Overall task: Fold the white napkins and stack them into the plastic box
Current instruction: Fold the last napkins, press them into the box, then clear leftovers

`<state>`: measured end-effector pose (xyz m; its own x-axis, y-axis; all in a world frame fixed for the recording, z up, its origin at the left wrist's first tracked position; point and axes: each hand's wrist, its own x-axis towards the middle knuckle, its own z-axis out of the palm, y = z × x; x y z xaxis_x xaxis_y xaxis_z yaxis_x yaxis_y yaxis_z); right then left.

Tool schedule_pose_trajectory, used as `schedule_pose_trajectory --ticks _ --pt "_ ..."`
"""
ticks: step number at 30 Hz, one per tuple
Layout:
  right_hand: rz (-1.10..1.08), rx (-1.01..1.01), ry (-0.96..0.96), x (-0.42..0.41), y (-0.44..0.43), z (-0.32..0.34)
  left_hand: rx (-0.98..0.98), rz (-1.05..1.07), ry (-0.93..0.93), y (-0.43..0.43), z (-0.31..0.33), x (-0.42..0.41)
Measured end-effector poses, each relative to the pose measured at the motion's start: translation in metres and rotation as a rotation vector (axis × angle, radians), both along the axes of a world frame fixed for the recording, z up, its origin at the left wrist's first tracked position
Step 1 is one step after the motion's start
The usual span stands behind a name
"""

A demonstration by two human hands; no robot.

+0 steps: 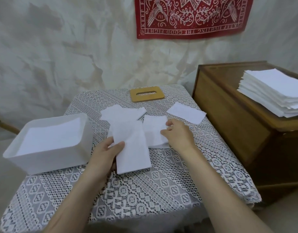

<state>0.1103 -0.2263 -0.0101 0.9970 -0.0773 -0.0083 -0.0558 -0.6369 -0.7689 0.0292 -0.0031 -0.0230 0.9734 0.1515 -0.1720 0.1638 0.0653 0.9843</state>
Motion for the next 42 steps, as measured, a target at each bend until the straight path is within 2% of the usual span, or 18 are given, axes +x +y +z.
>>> schedule_pose_trajectory --ticks 5,10,13,16,17,19,22,24,30,35,42 --pt "-0.039 0.056 0.091 -0.006 -0.023 0.006 -0.006 -0.009 -0.008 0.003 0.001 -0.003" --pt "-0.097 0.163 0.093 -0.003 -0.028 0.001 -0.056 0.006 0.006 0.001 0.003 -0.006" --pt "-0.022 0.109 0.115 0.005 -0.021 -0.006 -0.079 0.009 0.013 -0.002 0.003 -0.008" --pt "0.013 -0.003 0.015 0.005 -0.020 -0.008 -0.085 0.018 0.018 -0.002 0.002 -0.008" --pt "0.018 0.032 -0.032 0.002 -0.020 -0.006 -0.088 0.024 0.017 -0.002 0.002 -0.007" --pt "0.049 0.263 -0.082 -0.006 -0.021 0.003 -0.101 0.036 0.018 -0.001 0.002 -0.006" --pt "0.114 0.643 -0.028 -0.024 -0.018 0.021 -0.115 0.044 0.025 -0.003 0.003 -0.004" --pt "0.170 0.776 0.044 -0.035 -0.013 0.028 -0.118 0.040 0.024 -0.006 0.004 -0.004" --pt "0.250 0.635 0.088 -0.045 0.016 0.018 -0.249 0.017 0.009 -0.017 0.008 -0.005" --pt "0.228 0.412 -0.025 -0.039 0.022 0.009 -0.258 0.020 -0.011 -0.017 0.007 -0.005" --pt "0.222 0.457 -0.033 -0.041 0.028 0.007 -0.256 0.025 -0.005 -0.018 0.008 -0.006"
